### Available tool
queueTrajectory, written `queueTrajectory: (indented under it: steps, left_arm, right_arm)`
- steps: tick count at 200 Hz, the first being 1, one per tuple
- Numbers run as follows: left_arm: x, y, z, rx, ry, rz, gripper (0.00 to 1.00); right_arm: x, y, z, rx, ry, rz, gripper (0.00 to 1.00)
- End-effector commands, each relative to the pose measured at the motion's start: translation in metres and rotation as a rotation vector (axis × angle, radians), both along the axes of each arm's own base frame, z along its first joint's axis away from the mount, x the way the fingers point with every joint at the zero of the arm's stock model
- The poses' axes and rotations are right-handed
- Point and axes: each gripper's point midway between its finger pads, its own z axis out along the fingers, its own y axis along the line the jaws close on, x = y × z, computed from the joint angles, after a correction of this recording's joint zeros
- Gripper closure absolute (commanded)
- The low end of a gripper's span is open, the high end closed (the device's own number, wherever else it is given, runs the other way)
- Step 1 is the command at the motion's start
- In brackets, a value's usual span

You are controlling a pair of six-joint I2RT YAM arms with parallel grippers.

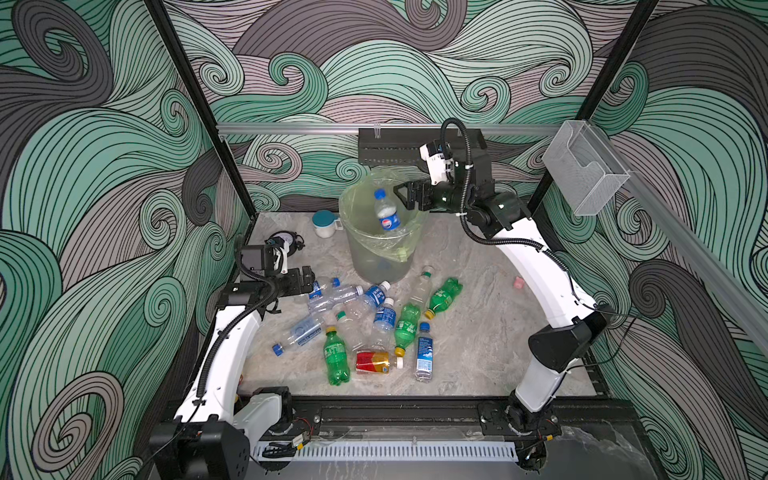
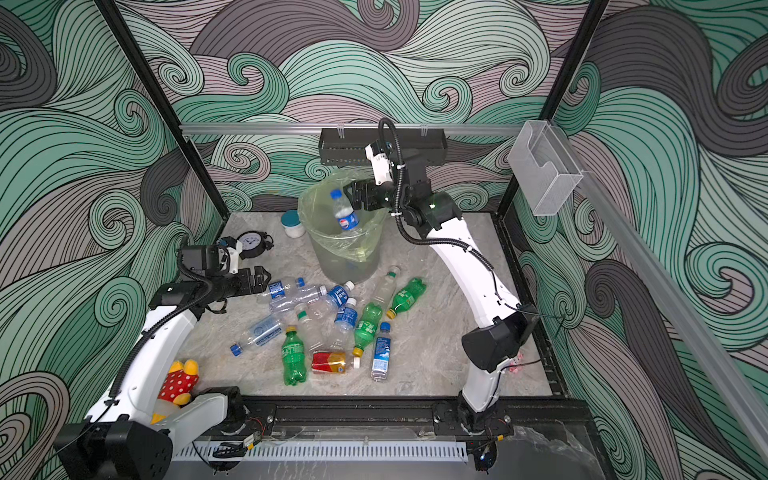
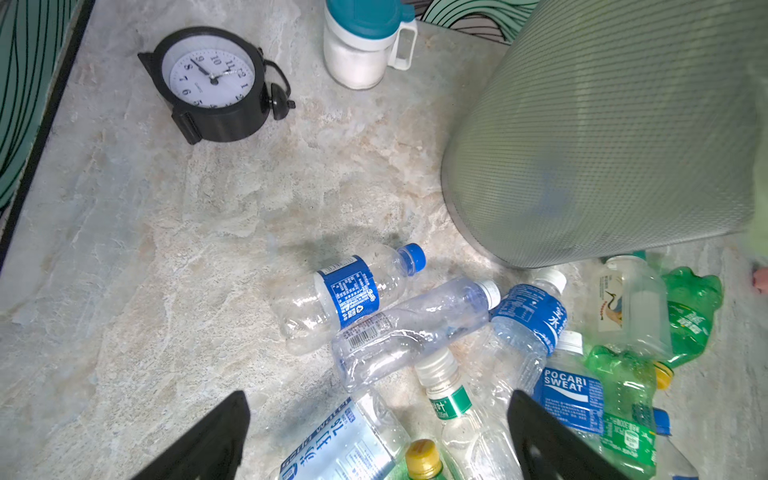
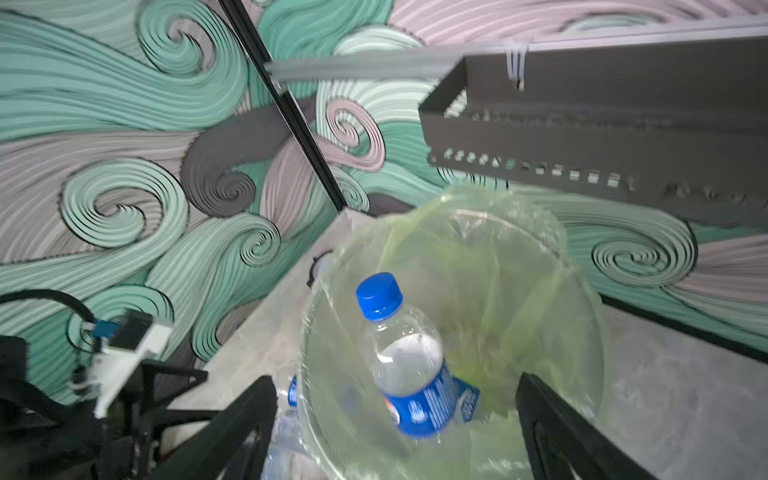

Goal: Throw the plastic bottles in the bin

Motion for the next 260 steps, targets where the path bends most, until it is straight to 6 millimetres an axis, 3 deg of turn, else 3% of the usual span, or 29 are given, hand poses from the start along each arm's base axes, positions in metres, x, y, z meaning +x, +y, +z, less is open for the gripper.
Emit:
queueTrajectory:
  steps: [1, 29, 60, 82, 111, 132, 167, 220, 260]
  left_arm:
    - [-0.008, -0.011, 0.014, 0.019, -0.050, -0.096, 0.01]
    - [-0.009, -0.012, 0.010, 0.039, -0.015, -0.130, 0.01]
    - [-0.011, -0.014, 0.010, 0.066, -0.014, -0.158, 0.02]
    - [-0.014, -0.016, 0.009, 0.088, -0.020, -0.189, 0.02]
    - [-0.024, -0.029, -0.002, 0.143, 0.001, -0.310, 0.05]
    - [-0.036, -0.040, -0.023, 0.243, 0.068, -0.422, 0.05]
    - [-0.042, -0.038, -0.057, 0.425, 0.215, -0.488, 0.07]
    - [-0.049, -0.033, -0.087, 0.526, 0.298, -0.543, 0.08]
    - [-0.068, -0.031, -0.118, 0.553, 0.309, -0.613, 0.08]
  right_arm:
    - [-0.023, -0.023, -0.001, -0.048, -0.011, -0.025, 0.07]
    - [-0.050, -0.049, -0.024, -0.086, 0.012, -0.067, 0.05]
    - [-0.072, -0.082, -0.065, -0.137, 0.077, -0.151, 0.04]
    - [-0.082, -0.105, -0.099, -0.139, 0.140, -0.221, 0.04]
    - [-0.088, -0.122, -0.127, -0.109, 0.207, -0.283, 0.03]
    - [-0.088, -0.127, -0.136, -0.106, 0.223, -0.296, 0.03]
    - [-0.082, -0.130, -0.140, -0.110, 0.225, -0.307, 0.02]
    - [-0.080, -0.136, -0.149, -0.127, 0.232, -0.312, 0.02]
    - [-0.077, -0.142, -0.155, -0.124, 0.242, -0.317, 0.02]
